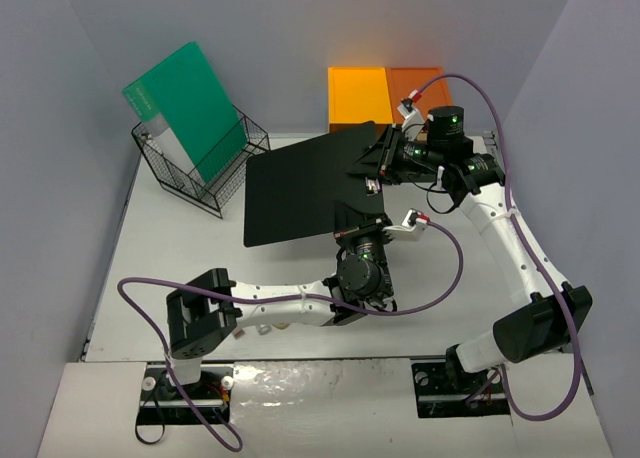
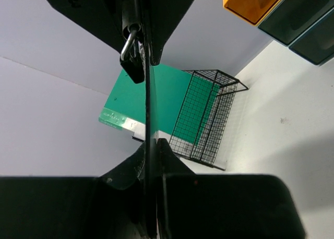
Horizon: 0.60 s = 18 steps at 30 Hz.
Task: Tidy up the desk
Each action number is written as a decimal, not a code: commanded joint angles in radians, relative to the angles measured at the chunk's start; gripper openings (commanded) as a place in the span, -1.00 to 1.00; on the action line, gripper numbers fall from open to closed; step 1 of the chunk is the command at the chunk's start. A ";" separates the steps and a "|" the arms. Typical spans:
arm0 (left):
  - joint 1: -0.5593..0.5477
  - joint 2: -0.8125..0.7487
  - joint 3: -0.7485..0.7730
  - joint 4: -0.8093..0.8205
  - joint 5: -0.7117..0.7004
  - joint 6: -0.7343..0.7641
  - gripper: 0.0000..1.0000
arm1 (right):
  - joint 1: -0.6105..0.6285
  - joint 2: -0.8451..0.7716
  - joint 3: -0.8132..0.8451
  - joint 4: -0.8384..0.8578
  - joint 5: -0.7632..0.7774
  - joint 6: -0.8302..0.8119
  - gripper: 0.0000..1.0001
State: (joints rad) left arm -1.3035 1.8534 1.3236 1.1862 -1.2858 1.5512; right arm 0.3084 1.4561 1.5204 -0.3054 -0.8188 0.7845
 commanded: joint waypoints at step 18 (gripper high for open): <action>-0.008 -0.010 0.102 0.296 0.040 0.299 -0.21 | 0.023 0.051 0.093 0.055 -0.003 0.000 -1.00</action>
State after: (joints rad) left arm -1.3079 1.8835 1.3659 1.2663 -1.2961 1.7840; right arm 0.3231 1.5070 1.5495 -0.3115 -0.8141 0.7862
